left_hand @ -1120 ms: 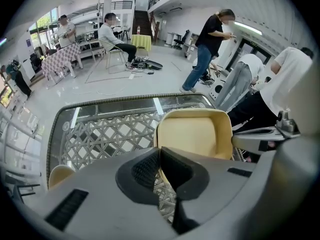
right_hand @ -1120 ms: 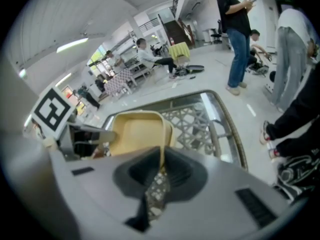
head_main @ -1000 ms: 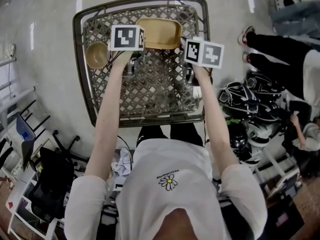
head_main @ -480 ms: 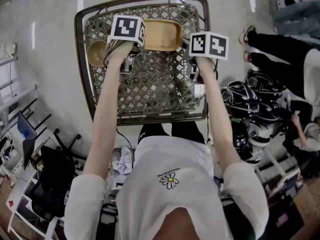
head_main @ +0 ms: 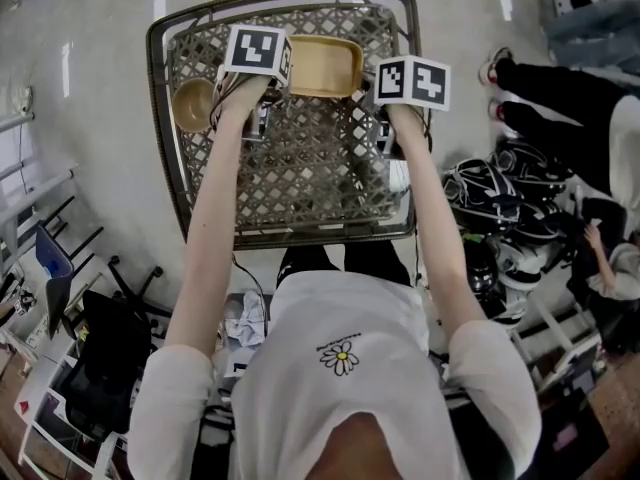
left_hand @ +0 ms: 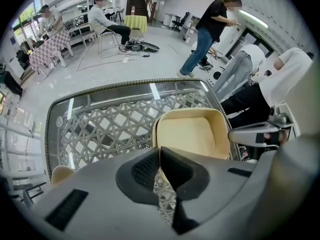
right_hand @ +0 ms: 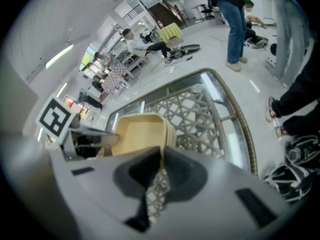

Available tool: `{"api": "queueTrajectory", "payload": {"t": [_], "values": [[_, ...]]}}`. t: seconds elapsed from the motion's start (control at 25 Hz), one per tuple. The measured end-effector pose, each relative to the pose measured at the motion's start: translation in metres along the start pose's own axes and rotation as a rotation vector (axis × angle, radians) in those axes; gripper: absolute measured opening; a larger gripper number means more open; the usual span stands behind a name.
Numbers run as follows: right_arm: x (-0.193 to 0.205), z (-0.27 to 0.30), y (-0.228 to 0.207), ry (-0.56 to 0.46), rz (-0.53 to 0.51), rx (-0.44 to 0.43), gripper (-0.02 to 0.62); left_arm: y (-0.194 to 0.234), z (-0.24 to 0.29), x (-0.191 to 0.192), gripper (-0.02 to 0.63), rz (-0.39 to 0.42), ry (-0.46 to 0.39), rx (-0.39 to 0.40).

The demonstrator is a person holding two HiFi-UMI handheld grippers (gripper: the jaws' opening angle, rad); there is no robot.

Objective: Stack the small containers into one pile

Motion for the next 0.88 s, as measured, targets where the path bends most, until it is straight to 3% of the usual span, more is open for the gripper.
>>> {"api": "queueTrajectory", "payload": {"t": [0.24,0.48,0.72,0.88], "values": [[-0.002,-0.008,0.005,-0.054,0.056,0.014,0.048,0.001,-0.01,0.002,0.046,0.004,-0.009,-0.062],[-0.015,-0.044,0.028,-0.158,-0.002,-0.001,0.094,0.005,-0.047,-0.015,0.12,-0.022,-0.122,-0.081],[-0.042,-0.12,0.074,-0.386,-0.148,0.001,0.092,-0.011,-0.13,-0.042,0.118,-0.032,-0.336,-0.085],[-0.046,-0.184,0.114,-0.565,-0.255,-0.033,0.091,-0.028,-0.21,-0.05,0.114,-0.027,-0.554,-0.086]]}}
Point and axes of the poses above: the fingertips, and each gripper's own axes: z forward along the fingers, y to its left, x out of its underside, the point moved 3 cm from there along -z, backward along the fingers, and after that the axes turned 8 degrees about z, right-handed, at the moved point
